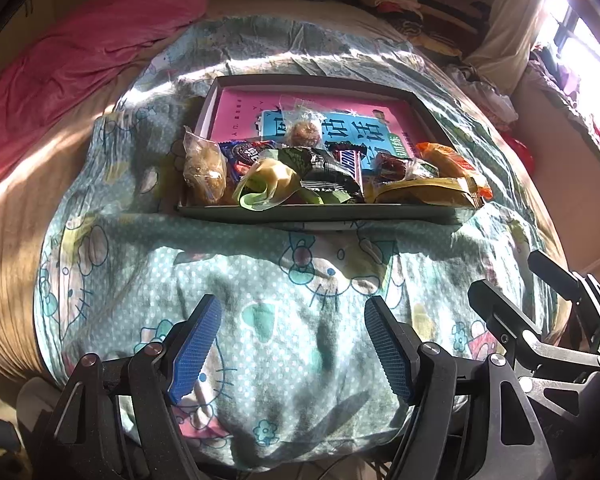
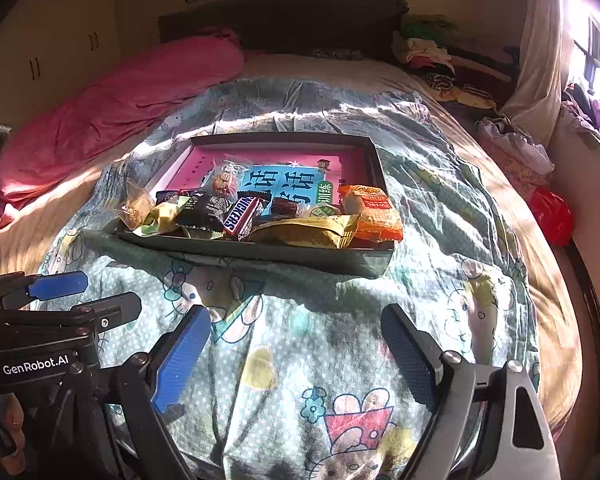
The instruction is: Organize snacks
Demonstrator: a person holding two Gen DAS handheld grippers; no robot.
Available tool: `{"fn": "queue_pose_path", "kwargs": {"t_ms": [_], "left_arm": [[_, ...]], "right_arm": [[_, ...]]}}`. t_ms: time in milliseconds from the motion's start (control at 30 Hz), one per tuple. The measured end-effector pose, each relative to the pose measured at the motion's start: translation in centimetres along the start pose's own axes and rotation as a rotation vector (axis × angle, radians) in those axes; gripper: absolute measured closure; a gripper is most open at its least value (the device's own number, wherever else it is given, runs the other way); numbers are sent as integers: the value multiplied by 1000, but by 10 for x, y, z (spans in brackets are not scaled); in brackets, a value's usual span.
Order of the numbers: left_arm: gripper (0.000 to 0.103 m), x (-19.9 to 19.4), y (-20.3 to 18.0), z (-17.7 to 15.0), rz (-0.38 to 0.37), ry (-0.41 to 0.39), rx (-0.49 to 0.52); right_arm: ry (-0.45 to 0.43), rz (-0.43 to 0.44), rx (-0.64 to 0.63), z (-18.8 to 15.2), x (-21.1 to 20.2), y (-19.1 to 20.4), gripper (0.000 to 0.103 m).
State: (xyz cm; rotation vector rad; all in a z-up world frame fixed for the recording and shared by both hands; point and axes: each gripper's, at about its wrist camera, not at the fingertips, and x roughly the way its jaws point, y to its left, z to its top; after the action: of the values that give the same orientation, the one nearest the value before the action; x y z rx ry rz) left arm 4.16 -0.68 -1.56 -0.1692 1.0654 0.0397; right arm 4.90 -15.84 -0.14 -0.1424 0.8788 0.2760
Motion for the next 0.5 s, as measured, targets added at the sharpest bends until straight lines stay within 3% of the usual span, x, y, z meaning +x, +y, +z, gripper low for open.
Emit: {"fn": "queue_pose_path", "kwargs": {"t_ms": [500], "left_arm": [[27, -1, 1, 1, 33, -4, 10]], "right_arm": [[0, -4, 6, -1, 0, -2, 16]]}}
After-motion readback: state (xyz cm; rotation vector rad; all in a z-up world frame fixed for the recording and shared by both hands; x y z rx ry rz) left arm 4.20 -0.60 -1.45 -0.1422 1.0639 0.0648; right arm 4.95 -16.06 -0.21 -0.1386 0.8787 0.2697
